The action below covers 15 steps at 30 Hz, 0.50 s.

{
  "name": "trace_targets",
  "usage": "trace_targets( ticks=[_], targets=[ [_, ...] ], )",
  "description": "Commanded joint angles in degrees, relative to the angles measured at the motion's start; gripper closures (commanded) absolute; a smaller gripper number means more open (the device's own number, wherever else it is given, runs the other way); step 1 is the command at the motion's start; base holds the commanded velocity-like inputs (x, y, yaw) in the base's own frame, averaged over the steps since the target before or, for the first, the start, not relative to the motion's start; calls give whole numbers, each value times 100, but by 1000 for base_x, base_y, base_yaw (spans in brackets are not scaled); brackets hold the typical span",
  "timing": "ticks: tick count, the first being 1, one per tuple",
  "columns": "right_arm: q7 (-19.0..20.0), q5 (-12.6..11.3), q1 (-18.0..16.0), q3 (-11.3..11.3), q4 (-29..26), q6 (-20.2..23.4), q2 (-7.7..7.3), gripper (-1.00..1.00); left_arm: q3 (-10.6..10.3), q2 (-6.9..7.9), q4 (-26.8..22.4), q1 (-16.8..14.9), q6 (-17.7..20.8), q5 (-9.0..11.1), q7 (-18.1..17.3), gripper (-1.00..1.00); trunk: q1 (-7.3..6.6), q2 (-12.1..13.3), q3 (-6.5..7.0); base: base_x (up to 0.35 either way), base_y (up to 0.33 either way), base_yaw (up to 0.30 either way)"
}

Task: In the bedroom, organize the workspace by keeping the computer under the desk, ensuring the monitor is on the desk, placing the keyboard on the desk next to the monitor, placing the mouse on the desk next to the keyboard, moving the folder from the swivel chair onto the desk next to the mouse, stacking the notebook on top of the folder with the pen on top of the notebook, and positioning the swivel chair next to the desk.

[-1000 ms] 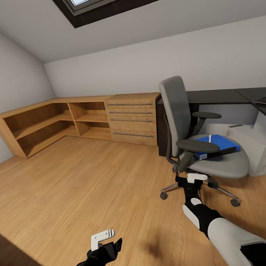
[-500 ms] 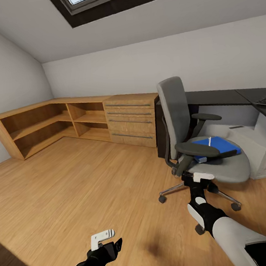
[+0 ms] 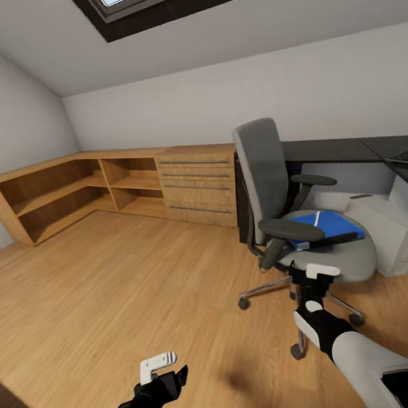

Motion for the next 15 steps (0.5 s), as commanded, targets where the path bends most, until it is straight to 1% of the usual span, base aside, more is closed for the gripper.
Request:
trace_targets(
  ticks=[1,6,10,13,15],
  targets=[
    [-26,-7,-3,-7,4,-24,0,-100,-3,0,-9,0,23,61,43,-100,-1,-2,-4,0,-56,0],
    [-62,-7,-3,-7,3,-36,-7,-100,-4,0,-2,-1,23,64,46,-100,-1,-2,-4,0,-7,0],
    [-70,-7,-3,-5,-16,-54,-1,-100,-4,0,57,-2,22,60,48,-100,-1,-2,-4,126,-1,0],
    [-70,-7,-3,6,-141,-58,0,-100,-4,0,63,0,23,63,48,-100,-1,-2,-4,38,0,0],
    [-70,-6,-3,8,-165,-55,1,-100,-5,0,67,-2,23,64,52,-100,-45,78,32,14,0,0]
  ],
)
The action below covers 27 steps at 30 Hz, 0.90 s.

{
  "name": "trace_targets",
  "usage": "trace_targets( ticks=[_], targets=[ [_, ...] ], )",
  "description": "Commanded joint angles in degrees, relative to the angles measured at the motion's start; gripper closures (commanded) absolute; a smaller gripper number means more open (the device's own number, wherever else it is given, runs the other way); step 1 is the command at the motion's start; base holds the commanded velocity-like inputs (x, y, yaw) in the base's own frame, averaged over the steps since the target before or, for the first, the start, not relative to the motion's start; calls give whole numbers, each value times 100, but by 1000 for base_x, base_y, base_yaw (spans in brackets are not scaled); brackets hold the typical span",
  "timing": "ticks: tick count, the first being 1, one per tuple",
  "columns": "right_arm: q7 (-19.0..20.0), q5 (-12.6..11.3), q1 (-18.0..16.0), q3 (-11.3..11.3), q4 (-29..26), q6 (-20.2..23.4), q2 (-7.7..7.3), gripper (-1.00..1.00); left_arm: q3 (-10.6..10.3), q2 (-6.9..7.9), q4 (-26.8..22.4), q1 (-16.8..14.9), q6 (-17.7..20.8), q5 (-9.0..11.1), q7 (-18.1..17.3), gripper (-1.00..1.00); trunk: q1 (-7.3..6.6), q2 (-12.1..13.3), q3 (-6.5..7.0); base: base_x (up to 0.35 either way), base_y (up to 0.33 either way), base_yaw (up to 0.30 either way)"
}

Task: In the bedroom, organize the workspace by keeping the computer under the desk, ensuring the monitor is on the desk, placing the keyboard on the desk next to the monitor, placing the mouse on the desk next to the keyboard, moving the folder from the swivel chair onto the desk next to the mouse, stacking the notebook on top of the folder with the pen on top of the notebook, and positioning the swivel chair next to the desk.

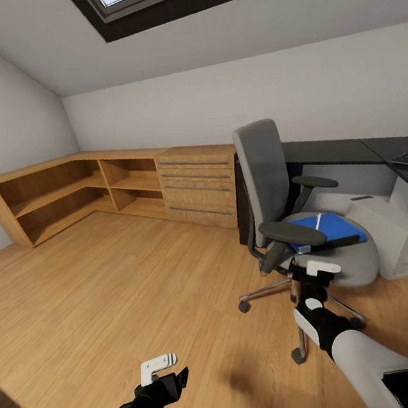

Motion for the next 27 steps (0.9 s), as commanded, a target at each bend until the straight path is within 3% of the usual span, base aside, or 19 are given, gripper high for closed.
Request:
trace_targets(
  ticks=[1,11,27],
  targets=[
    [-6,-7,-3,-6,-5,-25,2,-100,-5,-3,-7,1,22,56,48,-100,-23,40,14,7,0,0],
    [-6,-9,-3,-9,-14,-31,2,-100,-10,-9,-4,0,22,52,51,-100,-243,441,194,1,0,0],
    [17,-18,-3,-14,20,-303,27,-100,-1,-7,-4,2,21,59,42,-100,-243,441,194,43,0,0]
  ],
)
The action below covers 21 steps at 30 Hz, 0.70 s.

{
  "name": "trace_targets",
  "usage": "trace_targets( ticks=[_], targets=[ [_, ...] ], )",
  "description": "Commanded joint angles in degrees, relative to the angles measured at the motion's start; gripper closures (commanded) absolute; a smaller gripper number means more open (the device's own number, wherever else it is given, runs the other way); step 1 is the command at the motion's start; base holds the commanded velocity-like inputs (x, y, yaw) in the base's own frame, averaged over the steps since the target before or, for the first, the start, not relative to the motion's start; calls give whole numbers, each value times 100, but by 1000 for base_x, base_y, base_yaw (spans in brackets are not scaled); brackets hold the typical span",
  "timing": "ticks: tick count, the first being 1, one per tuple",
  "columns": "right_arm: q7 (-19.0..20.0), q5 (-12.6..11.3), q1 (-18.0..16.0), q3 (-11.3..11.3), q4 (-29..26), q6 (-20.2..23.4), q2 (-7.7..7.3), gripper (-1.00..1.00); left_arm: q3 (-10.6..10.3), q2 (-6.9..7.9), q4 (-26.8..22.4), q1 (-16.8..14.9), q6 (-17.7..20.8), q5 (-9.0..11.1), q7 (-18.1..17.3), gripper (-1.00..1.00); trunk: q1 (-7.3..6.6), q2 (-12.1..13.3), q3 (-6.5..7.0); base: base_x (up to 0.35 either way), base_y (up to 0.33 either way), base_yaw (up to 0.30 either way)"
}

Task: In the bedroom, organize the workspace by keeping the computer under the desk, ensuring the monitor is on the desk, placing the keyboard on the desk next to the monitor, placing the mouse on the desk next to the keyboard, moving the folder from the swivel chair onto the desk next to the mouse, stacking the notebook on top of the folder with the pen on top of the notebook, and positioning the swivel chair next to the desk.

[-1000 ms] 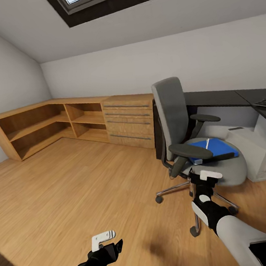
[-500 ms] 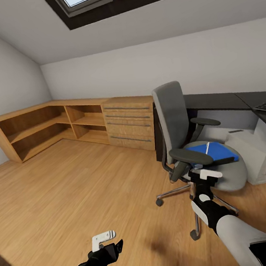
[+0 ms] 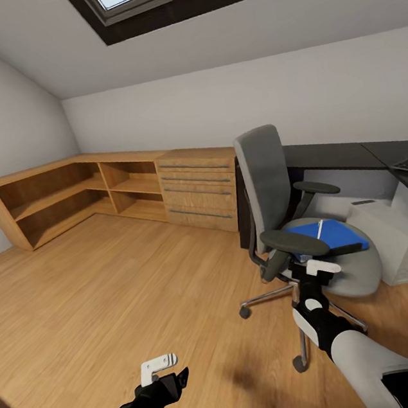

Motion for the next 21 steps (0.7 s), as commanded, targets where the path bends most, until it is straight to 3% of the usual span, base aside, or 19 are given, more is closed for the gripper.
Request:
trace_targets(
  ticks=[1,12,21],
  targets=[
    [-2,-3,-4,-4,5,-34,7,-100,-3,-1,-8,0,22,59,46,-100,-1,-2,-4,6,0,0],
    [0,-14,-4,13,35,-254,39,-100,-6,-2,-8,-3,23,59,46,-100,-1,-2,-4,1,0,8],
    [9,-12,-4,14,39,-258,48,-100,-3,-2,-8,-2,23,59,46,-100,-1,-2,-4,0,0,226]
  ],
)
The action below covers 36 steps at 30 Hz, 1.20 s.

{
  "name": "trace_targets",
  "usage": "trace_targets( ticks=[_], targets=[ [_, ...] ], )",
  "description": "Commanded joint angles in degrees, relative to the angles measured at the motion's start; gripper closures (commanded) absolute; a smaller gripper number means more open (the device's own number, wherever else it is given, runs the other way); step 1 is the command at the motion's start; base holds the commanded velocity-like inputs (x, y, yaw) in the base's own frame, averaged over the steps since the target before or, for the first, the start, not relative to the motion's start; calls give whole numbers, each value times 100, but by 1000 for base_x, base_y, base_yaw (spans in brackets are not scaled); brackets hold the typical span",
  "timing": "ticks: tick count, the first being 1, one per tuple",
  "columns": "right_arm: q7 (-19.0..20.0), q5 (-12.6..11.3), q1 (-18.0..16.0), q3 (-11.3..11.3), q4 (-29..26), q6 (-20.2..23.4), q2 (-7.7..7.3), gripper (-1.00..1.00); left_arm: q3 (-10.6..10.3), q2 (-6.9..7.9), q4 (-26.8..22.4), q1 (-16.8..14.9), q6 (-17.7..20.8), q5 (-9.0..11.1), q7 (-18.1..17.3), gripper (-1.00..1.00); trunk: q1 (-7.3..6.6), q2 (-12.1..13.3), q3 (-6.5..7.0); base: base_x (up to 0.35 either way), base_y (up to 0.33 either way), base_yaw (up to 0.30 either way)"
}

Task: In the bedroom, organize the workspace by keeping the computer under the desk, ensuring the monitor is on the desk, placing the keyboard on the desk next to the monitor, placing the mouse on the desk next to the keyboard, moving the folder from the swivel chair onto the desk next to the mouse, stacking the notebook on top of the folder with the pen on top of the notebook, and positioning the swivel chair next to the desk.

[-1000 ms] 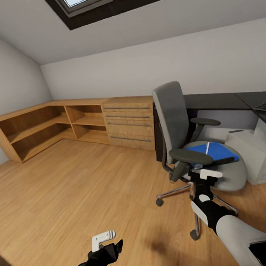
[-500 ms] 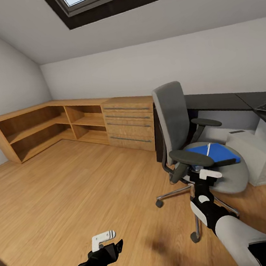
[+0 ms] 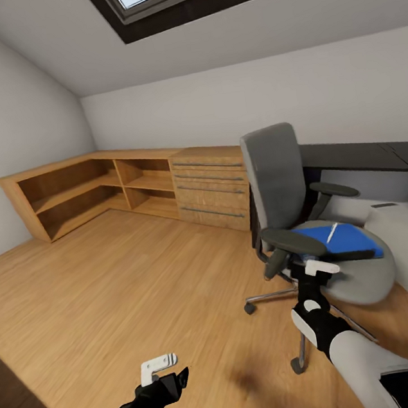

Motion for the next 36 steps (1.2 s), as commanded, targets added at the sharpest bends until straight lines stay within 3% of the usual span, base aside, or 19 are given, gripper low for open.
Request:
trace_targets(
  ticks=[1,21,27,36],
  targets=[
    [1,2,-3,3,1,-19,3,-100,-3,1,-8,0,22,58,46,-100,-1,-2,-4,0,0,270],
    [1,2,-3,-5,7,-20,3,-100,-3,7,-8,-3,15,67,46,-100,-1,-2,-4,0,0,257],
    [1,2,-3,-6,7,-20,3,-100,-3,8,-8,-1,13,67,45,-100,-1,-2,-3,0,0,24],
    [1,2,-3,-6,7,-20,3,-100,-3,8,-8,1,15,59,38,-100,-1,-2,24,0,0,-200]
  ],
)
